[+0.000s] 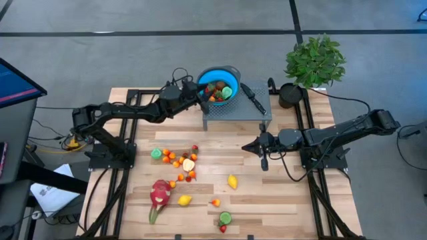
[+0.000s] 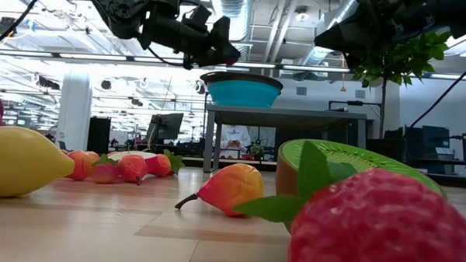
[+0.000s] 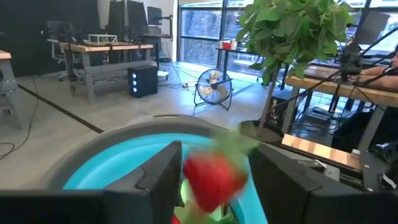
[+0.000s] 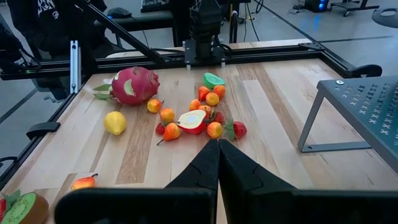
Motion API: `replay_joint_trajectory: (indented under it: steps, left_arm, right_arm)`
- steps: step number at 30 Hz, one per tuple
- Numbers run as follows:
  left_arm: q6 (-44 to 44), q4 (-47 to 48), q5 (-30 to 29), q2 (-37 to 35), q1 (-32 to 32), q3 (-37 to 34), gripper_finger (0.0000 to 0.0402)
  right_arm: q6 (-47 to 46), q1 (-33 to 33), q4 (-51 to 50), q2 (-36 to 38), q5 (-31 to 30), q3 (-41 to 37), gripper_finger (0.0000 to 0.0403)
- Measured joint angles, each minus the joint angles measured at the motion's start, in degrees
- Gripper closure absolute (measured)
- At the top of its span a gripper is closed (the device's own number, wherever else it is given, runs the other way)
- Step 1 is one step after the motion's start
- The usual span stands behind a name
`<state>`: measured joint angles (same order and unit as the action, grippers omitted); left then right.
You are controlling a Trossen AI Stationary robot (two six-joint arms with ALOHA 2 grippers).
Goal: Pick & Place Fruit
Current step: Put the strawberry into the strainer bowl, then put the right lemon into the strainer bowl
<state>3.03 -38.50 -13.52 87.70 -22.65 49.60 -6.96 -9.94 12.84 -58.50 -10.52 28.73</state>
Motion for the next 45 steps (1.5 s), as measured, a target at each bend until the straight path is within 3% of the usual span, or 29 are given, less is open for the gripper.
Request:
replay_joint_trajectory:
  steps: [6,10,17,29,36,45]
  left_arm:
    - [0.4,-0.1,-0.6,0.0,0.0,0.0,0.0153]
    - [0.4,-0.3,2.3,-0.3,0.4,0.0,0.0144]
    - [3.0,-0.2,8.7,-0.3,2.4,0.0,0.0221]
    - [8.0,-0.2,25.7,-0.3,4.4,0.0,0.0336]
    - [8.6,-0.4,27.3,-0.3,4.3,0.0,0.0368]
    - [11.0,-1.1,27.1,-0.3,4.3,0.0,0.0376]
  right_arm:
    - [0.0,0.0,0.0,0.0,0.0,0.0,0.0403]
    - [0.0,0.0,0.0,0.0,0.0,0.0,0.0403]
    - [-0.2,-0.2,-0.1,0.0,0.0,0.0,0.0403]
    - [-0.2,-0.2,-0.2,0.0,0.0,0.0,0.0403]
    - [-0.2,-0.2,-0.3,0.0,0.0,0.0,0.0403]
    - [-0.1,-0.1,-0.4,0.0,0.0,0.0,0.0403]
